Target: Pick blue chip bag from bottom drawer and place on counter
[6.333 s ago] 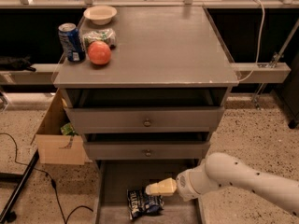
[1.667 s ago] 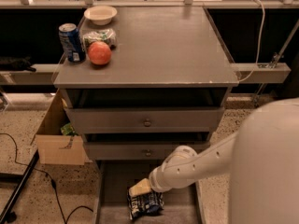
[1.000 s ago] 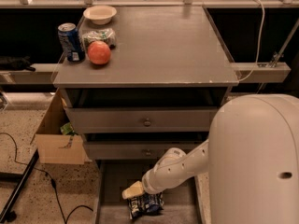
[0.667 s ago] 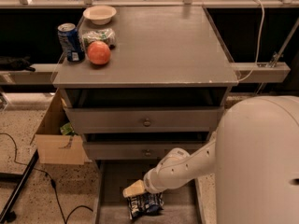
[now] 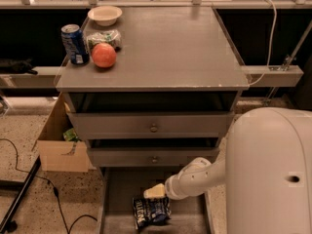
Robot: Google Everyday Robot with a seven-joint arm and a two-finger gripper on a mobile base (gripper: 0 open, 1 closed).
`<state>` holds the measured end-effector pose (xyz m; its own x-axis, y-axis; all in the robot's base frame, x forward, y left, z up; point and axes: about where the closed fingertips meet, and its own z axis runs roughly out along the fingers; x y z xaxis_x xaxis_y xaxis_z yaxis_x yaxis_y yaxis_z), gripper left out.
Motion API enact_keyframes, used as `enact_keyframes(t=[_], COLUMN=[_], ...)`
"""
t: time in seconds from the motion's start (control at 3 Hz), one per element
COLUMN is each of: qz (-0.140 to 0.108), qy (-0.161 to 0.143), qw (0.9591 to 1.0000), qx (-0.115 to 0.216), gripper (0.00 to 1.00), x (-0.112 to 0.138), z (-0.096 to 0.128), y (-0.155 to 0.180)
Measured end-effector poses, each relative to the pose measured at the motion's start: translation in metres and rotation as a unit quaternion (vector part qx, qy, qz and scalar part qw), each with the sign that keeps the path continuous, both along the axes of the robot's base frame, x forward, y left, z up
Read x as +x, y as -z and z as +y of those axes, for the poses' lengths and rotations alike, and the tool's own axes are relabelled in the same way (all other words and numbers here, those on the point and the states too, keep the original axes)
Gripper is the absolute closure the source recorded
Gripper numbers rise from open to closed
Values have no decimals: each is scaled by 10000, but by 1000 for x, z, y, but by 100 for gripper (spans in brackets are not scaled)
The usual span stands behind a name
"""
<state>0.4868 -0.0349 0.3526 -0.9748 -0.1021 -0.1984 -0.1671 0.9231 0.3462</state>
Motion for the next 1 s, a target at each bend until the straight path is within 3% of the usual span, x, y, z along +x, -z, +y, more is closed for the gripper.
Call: enact_keyframes(t=[0.33, 0.67, 1.0], qz=[109, 110, 514], qy=[648, 638, 628], qw=[9978, 9979, 9967], qx=[-7, 25, 93], gripper=[0, 0, 0], x=[12, 11, -1], z=[-37, -33, -7], y=[23, 25, 60])
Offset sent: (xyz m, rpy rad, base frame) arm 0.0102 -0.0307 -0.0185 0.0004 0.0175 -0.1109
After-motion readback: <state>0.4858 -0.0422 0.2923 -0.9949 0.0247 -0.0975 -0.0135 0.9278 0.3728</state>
